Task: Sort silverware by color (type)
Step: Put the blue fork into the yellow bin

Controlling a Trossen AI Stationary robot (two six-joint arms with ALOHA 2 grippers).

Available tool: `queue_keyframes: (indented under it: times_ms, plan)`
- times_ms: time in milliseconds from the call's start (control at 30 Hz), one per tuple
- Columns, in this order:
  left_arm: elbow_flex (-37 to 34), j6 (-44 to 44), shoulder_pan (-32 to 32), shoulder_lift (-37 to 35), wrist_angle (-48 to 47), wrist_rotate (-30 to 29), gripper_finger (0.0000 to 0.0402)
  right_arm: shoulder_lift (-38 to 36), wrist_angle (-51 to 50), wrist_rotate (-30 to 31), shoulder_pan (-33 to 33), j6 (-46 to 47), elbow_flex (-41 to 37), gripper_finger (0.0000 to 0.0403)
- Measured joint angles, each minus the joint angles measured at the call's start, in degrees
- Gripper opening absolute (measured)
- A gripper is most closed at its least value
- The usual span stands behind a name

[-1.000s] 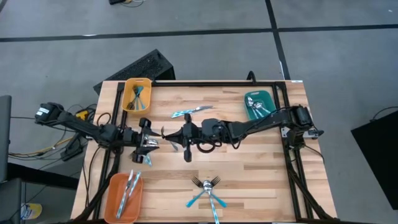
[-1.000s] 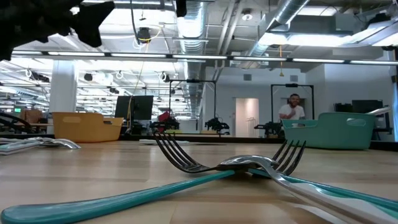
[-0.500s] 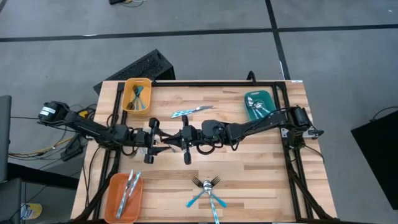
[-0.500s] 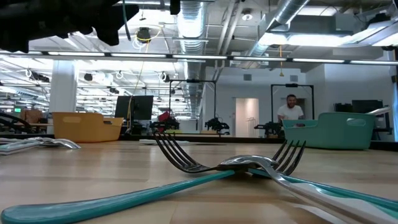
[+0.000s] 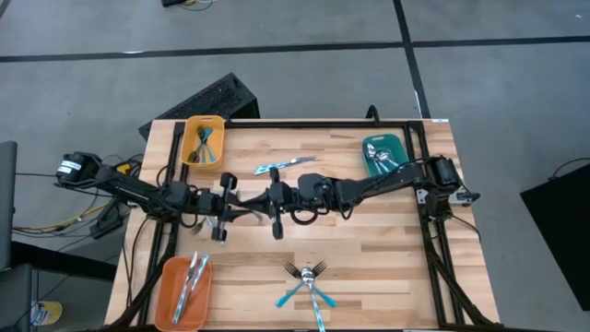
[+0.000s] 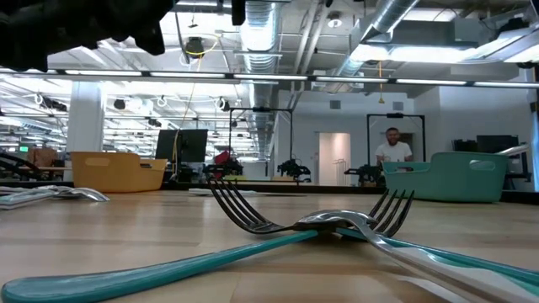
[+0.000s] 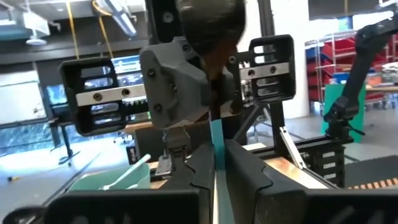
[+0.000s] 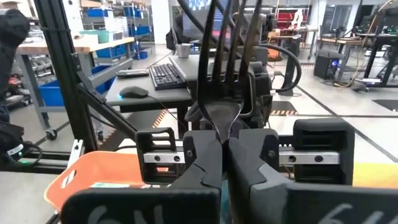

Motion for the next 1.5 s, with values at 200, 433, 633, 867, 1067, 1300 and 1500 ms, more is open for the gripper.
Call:
queue_keyframes:
  times_ms: [200,433,633,867,1067,1300,1500]
  plan:
    - [0.02,-0.71,0.0,-0.28,-0.48,-8.49,0.0006,0.0,1.0,0.57,-2.21,4.44,-0.02,0.0064]
    - [0.07,-4.45,5.94,-0.23,-4.25,-21.91,0.0003,0.04,1.46,3.53,-6.41,9.5,-0.09,0.012]
    - [-0.02,-18.99,17.86,-0.14,-14.29,-28.57,0.0002,-0.02,-0.18,3.58,-9.49,20.5,-0.02,0.0149]
    - [6.11,-28.52,23.23,-3.55,-43.68,-39.3,0.0001,-0.02,-6.89,2.68,-9.33,20.03,0.0,0.0147]
    - [17.95,-30.03,27.13,-3.6,-68.99,-48.93,0.0001,-1.38,-25.49,-5.91,-6.5,19.29,0.03,0.0126]
    - [22.96,-23.61,37.33,-3.61,-71.57,-46.59,0.0,-2.27,-31.82,-5.42,-2.51,15.39,-0.23,0.011]
    - [27.4,-29.28,46.5,-3.58,-86.73,-36.3,0.0,-2.23,-35.85,-4.83,0.45,15.18,-0.46,0.011]
